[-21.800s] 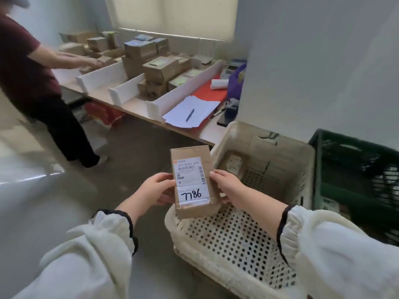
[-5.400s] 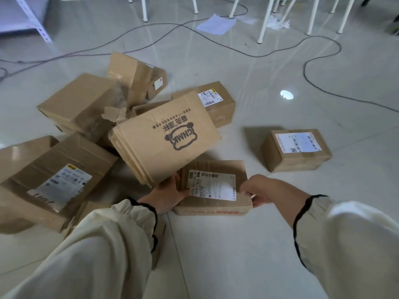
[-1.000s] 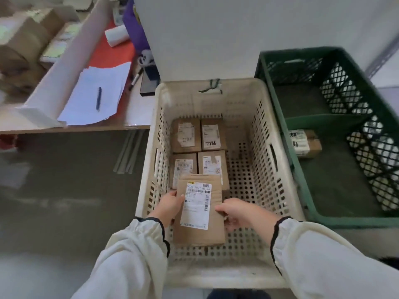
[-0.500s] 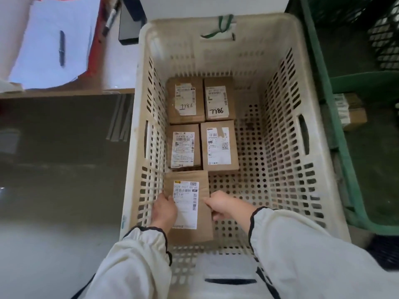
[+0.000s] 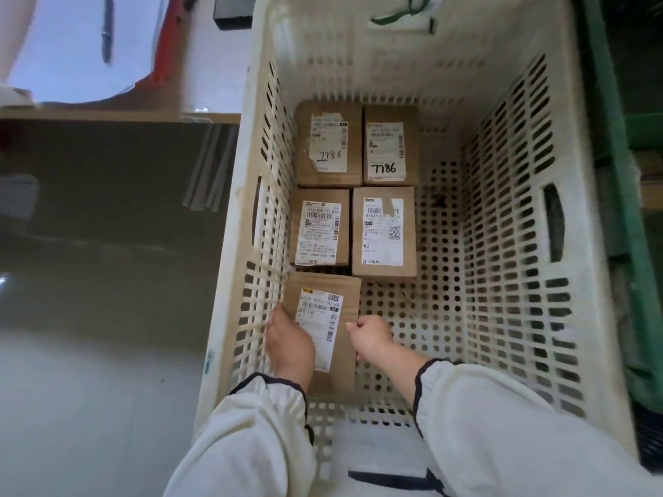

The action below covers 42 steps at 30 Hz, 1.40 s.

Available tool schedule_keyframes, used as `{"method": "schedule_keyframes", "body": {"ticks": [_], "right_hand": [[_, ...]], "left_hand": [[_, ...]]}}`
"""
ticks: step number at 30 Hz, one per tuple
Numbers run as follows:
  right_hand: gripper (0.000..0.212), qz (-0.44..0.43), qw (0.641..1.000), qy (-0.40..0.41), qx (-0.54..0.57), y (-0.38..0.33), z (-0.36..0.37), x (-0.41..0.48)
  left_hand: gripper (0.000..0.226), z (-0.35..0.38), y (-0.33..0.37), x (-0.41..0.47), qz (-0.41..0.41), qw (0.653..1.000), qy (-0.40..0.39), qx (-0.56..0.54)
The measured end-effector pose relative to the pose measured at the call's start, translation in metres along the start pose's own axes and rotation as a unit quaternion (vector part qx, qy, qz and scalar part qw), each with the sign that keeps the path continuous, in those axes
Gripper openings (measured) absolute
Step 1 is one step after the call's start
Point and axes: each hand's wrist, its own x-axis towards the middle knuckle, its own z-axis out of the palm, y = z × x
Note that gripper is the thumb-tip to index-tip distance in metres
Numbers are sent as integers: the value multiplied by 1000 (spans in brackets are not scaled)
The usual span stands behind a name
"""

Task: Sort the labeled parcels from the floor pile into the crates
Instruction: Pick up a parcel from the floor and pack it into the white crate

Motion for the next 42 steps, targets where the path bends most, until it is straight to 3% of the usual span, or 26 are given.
{"method": "schedule_keyframes", "body": {"ticks": [5, 8, 11, 14, 17, 22, 27, 32, 37, 42], "right_hand": [[39, 14, 997, -7, -69, -16, -8, -16], [46, -45, 985, 18, -167, -34, -37, -38], [42, -126, 955, 42, -264, -54, -80, -62], [38, -151, 916, 53, -368, -76, -126, -98], [44, -167, 882, 67, -436, -99, -164, -140], [45, -211, 848, 92, -478, -125, -189, -187], [44, -277, 815, 89, -501, -152, -182, -228], [37, -370, 778, 56, -504, -171, -132, -263], [34, -431, 681, 10, -592, -200, -53, -312], [33, -499, 563, -42, -657, -187, 70, -379]], "left_hand": [[40, -13, 9, -4, 69, 997, -23, 27], [48, -34, 27, -6, 138, 975, -120, 123], [48, -68, 61, -12, 199, 932, -210, 221], [55, -108, 99, -22, 235, 915, -218, 246], [47, -148, 128, -36, 268, 899, -203, 280], [45, -197, 145, -57, 283, 906, -162, 271], [44, -234, 113, -88, 236, 940, -120, 216], [40, -276, 54, -123, 160, 982, -45, 92], [44, -328, -36, -166, 47, 998, 29, 24], [43, -360, -154, -241, -83, 990, 103, -53]]}}
